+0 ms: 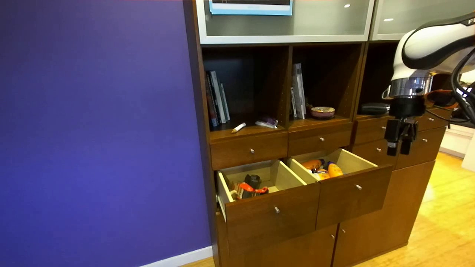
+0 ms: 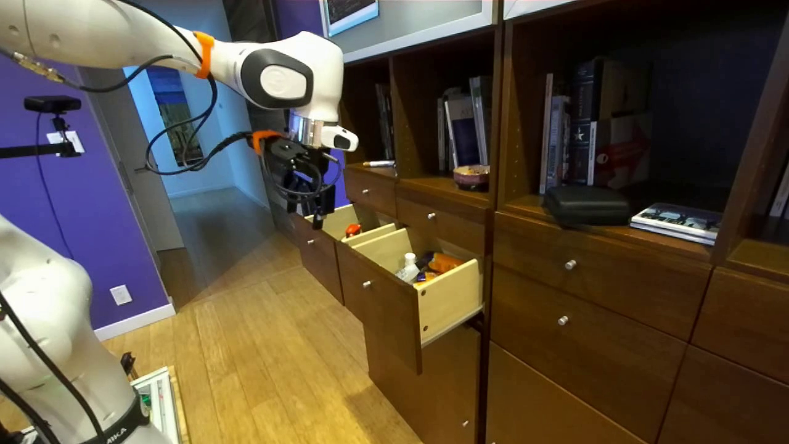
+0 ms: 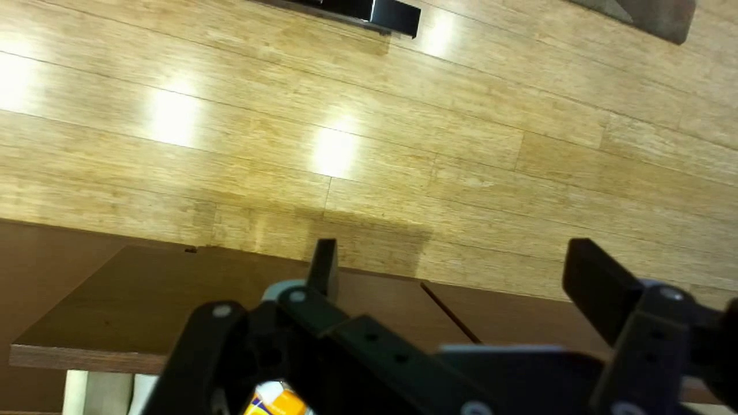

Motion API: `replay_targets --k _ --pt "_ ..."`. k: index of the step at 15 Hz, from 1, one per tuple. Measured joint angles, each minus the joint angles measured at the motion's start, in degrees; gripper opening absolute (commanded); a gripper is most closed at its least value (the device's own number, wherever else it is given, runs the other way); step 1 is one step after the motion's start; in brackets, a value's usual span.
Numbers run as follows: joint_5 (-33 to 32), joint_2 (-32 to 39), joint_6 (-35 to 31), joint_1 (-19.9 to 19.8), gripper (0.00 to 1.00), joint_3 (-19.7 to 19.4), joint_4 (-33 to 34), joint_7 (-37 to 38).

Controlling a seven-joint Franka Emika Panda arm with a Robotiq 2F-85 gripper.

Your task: Put the white and blue bottle on the right side of the open drawer.

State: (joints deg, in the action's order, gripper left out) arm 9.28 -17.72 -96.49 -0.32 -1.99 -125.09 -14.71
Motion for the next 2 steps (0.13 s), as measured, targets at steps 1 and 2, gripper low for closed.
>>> replay_targets --k 1,2 --pt "0.0 0.0 0.0 0.0 1.00 0.0 0.0 -0.1" --pt "0.0 0.0 0.0 0.0 1.00 0.0 0.0 -0.1"
